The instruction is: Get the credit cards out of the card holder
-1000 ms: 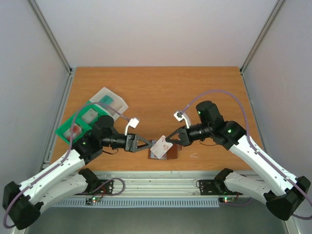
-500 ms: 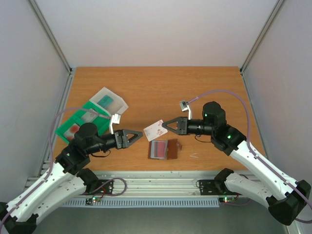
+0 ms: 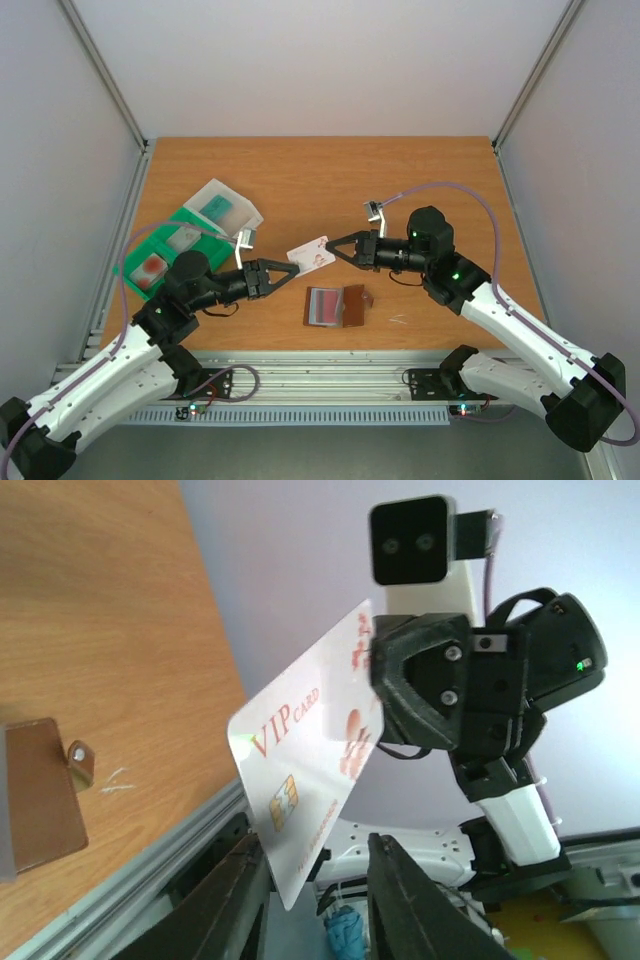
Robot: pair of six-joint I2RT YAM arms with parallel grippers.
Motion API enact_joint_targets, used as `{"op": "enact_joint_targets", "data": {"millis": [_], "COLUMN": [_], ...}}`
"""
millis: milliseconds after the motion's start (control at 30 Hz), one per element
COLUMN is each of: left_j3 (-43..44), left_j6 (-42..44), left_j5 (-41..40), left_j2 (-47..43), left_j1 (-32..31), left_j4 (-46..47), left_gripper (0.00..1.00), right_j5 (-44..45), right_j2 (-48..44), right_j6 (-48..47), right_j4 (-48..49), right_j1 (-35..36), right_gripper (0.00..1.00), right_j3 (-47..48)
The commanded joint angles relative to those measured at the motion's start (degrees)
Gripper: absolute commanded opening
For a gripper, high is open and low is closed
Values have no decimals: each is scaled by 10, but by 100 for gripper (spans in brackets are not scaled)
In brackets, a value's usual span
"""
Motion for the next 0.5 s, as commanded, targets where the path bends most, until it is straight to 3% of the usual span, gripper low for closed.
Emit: {"op": "enact_joint_targets", "data": {"millis": [0,167,333,467], "left_j3": [-3,-5,-5,4], "left_j6": [-7,-7,1,20], "left_j5": [11,6,-4,-9], "left_j2": [2,-4,-15,-17], "left_j1": [-2,-2,-2,-2], "left_j4": [58,57,40,8], "left_gripper": [20,1,0,0], "right_j5": [5,11,13,21], "right_j2": [0,-1,1,-8], "right_j6": [23,24,23,13], "right_j4": [46,44,37,17], "right_j1": [1,1,1,1], "right_gripper": [1,1,4,17], "right_j3": [-13,-19,-21,-23]}}
